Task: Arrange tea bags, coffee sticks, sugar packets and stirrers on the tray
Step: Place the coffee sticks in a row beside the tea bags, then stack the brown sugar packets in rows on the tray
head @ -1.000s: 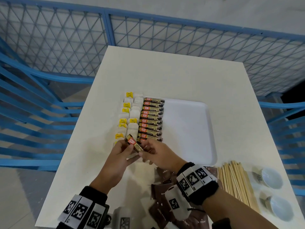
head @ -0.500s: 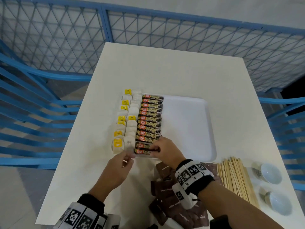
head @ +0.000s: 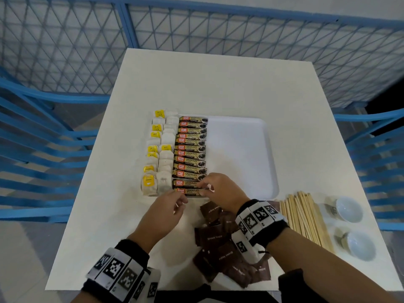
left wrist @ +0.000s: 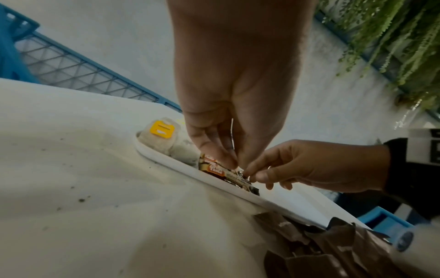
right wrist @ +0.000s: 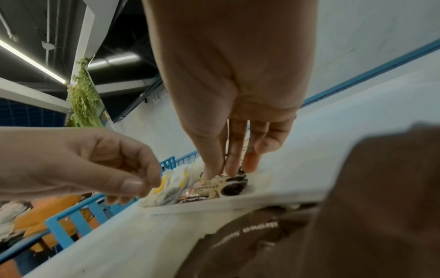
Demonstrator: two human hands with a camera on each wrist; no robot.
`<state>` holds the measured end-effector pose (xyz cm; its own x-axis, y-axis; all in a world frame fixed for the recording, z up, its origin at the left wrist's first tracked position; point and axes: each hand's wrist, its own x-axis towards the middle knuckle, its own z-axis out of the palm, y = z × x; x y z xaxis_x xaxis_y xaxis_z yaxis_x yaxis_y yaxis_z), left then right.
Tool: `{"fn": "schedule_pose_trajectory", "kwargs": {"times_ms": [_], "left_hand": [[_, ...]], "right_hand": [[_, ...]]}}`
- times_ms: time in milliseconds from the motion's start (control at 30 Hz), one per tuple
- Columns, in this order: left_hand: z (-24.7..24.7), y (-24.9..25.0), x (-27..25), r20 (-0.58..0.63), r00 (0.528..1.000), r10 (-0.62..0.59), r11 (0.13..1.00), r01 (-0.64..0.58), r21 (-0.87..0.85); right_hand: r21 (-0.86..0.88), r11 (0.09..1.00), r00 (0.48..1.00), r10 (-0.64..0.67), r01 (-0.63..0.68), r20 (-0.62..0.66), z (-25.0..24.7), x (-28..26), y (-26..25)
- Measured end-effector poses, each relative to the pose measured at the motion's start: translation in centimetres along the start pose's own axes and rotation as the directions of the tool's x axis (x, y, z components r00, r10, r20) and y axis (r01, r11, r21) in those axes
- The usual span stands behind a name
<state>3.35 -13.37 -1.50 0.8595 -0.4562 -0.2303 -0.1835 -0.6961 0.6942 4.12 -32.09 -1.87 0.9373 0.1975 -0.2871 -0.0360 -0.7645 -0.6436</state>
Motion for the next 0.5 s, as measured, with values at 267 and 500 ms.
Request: {"fn": "schedule_pose_trajectory", "kwargs": {"times_ms": [267,500], "left_hand": [[3.1,2.1,-0.1,0.278,0.955,0.099,0.991,-0.121,0.063],[5.3,4.0,0.5,0.271,0.960,0.068,0.990,-0.099,0.103]], "right_hand": [[-0.022,0.998,0.998,0.058,-0.059,-0.025,-3.4,-4.5,2.7],[-0.276,0.961,0.979,0.076,-0.022,0.187,-3.4,-9.6,4.6]]}}
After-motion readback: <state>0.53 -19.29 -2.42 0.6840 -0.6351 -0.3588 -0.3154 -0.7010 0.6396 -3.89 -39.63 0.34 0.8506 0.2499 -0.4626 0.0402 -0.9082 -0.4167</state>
